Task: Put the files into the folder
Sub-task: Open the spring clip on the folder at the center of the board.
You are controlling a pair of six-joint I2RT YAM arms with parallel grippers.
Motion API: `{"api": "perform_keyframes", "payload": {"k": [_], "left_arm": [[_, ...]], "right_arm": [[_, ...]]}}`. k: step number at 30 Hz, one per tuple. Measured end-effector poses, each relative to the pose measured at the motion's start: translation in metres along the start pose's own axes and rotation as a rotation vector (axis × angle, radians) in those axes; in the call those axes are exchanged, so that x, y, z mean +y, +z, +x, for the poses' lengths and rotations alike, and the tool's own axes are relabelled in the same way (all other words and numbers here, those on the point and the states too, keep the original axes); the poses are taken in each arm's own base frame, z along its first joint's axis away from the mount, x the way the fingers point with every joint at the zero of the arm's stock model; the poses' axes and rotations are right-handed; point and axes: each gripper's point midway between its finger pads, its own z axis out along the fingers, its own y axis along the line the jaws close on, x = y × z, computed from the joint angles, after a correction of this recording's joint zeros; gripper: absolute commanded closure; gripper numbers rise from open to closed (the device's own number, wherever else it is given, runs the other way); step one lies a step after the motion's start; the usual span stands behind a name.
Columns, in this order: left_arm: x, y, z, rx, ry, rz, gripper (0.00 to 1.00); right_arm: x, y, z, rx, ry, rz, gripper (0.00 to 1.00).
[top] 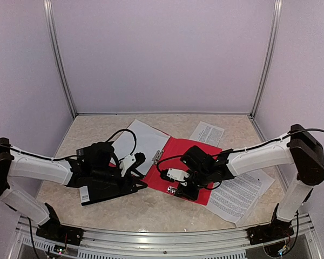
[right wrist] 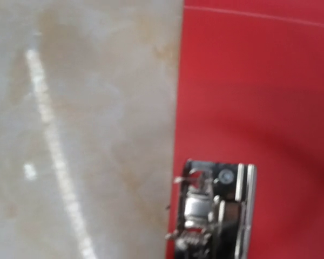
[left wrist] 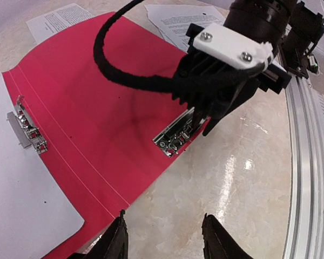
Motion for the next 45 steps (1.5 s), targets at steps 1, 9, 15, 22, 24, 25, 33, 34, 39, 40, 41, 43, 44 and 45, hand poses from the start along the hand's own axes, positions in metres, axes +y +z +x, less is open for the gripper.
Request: {"api": "perform_keyframes", "payload": {"k": [1,9,15,22,24,25,33,34,39,40,41,43,44,45], "left_arm": [[-0.003,0.002,0.002,0.005,0.025,0.009,0.56],[-0.029,0.041,0.024,0.106,0.203,0.136,0.60],[-0.024,0.078,0.003,0.103,0.329,0.174,0.69],[-0.024,0.102,0.017,0.158,0.406,0.235,0.70],[-0.025,0.103,0.025,0.180,0.421,0.249,0.71],[-0.025,0.105,0.027,0.189,0.427,0.255,0.71],[-0.023,0.115,0.035,0.209,0.454,0.277,0.71],[-0.023,0.116,0.035,0.207,0.456,0.278,0.72],[-0.023,0.120,0.032,0.199,0.469,0.285,0.75],[-0.023,0.121,0.032,0.197,0.470,0.287,0.76],[-0.023,0.121,0.032,0.197,0.470,0.286,0.78],[-0.023,0.122,0.030,0.190,0.473,0.283,0.82],[-0.022,0.122,0.030,0.186,0.476,0.281,0.85],[-0.022,0.122,0.029,0.184,0.475,0.280,0.88]], "right_arm": [[0.002,-0.004,-0.001,-0.015,-0.001,-0.006,0.88],[0.002,-0.038,-0.012,-0.146,0.031,-0.030,0.67],[-0.024,-0.043,-0.004,-0.161,0.263,0.022,0.71],[-0.038,-0.050,0.027,-0.192,0.606,0.020,0.73],[-0.035,-0.051,0.033,-0.199,0.666,0.005,0.74],[-0.034,-0.051,0.035,-0.201,0.687,-0.001,0.74],[-0.025,-0.054,0.038,-0.249,0.784,-0.049,0.78],[-0.025,-0.054,0.037,-0.254,0.790,-0.053,0.78],[-0.023,-0.054,0.036,-0.265,0.803,-0.074,0.80],[-0.022,-0.054,0.036,-0.266,0.804,-0.077,0.80],[-0.022,-0.054,0.036,-0.265,0.806,-0.078,0.81],[-0.022,-0.054,0.036,-0.265,0.807,-0.080,0.81],[-0.022,-0.054,0.036,-0.265,0.809,-0.080,0.81],[-0.022,-0.054,0.036,-0.265,0.809,-0.080,0.81]]}}
